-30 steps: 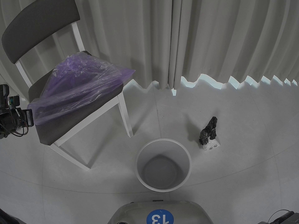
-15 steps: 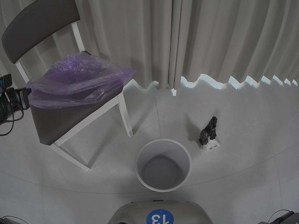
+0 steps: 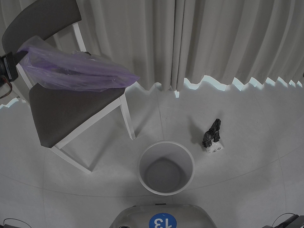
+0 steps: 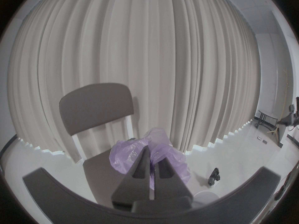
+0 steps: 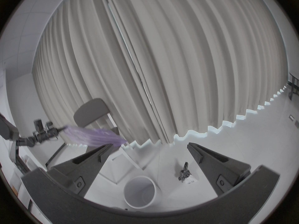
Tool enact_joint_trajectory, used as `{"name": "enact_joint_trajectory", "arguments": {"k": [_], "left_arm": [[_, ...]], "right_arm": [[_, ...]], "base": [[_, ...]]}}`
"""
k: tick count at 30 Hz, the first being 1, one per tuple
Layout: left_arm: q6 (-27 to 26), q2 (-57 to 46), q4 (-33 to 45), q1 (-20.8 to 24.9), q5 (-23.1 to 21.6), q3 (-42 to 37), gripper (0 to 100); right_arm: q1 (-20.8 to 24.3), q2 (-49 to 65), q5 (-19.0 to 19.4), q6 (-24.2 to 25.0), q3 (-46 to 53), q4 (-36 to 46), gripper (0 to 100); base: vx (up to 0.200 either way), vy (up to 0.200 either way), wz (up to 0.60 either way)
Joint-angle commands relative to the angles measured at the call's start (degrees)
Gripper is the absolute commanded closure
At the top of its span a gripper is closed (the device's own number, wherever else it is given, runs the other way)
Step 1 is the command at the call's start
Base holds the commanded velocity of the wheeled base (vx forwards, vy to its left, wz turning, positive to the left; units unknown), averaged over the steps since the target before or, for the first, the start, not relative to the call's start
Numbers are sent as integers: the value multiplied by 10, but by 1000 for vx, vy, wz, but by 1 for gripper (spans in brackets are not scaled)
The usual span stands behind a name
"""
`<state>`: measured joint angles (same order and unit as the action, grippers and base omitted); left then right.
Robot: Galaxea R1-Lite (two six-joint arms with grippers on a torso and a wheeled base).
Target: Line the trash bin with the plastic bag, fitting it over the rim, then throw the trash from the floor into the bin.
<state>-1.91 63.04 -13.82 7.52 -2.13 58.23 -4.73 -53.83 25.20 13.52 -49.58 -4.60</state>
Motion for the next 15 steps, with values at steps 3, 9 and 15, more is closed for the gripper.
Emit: {"name": "enact_joint_trajectory", "arguments": {"k": [3, 9, 15], "left_arm": [[-2, -32, -2, 62, 0, 42, 100], [-6, -32, -2, 101, 0, 70, 100], [-7, -31, -1, 128, -3, 87, 100]], "right_arm": [[105, -111, -81, -57, 2, -2, 0], [208, -119, -167, -61, 3, -2, 0], [316, -132, -253, -61, 5, -2, 0]], "base": [[0, 0, 0], [0, 0, 0], [0, 0, 0]]}}
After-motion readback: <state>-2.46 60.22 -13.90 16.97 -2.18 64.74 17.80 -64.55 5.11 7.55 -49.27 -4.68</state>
